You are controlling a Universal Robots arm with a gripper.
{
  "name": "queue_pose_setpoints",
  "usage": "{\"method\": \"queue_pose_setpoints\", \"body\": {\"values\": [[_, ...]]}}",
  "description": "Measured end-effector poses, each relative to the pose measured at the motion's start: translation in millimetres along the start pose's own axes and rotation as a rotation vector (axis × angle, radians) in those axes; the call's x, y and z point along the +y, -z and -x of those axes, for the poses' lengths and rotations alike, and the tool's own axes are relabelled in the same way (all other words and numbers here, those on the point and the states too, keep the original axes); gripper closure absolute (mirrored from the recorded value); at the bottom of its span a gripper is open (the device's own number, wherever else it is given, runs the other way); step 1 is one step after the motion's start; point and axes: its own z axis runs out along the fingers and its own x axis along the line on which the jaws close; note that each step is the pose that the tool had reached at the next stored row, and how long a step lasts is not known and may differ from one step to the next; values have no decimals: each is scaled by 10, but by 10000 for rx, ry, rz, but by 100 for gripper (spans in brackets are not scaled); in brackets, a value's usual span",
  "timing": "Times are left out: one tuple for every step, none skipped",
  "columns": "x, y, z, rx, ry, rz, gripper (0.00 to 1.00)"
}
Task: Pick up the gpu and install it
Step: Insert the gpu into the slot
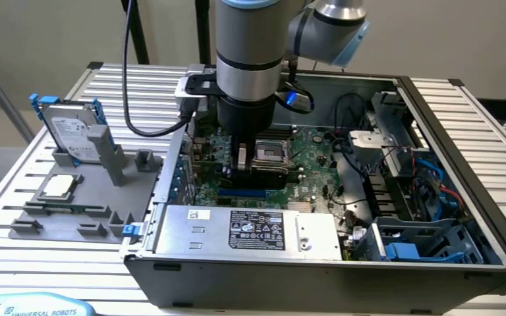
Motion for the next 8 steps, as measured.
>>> {"method": "queue_pose_setpoints", "body": {"values": [[1,-4,0,2,-12,0,73],[4,-8,-1,2,-29,-1,73],[6,-12,-1,3,-51,-1,73],[10,-16,-2,3,-75,-2,73],[13,-20,-2,2,-98,-3,73],[17,-24,-2,1,-111,-4,73],[18,-29,-2,1,-114,-4,73],[19,-34,-2,2,-113,-4,73]]}}
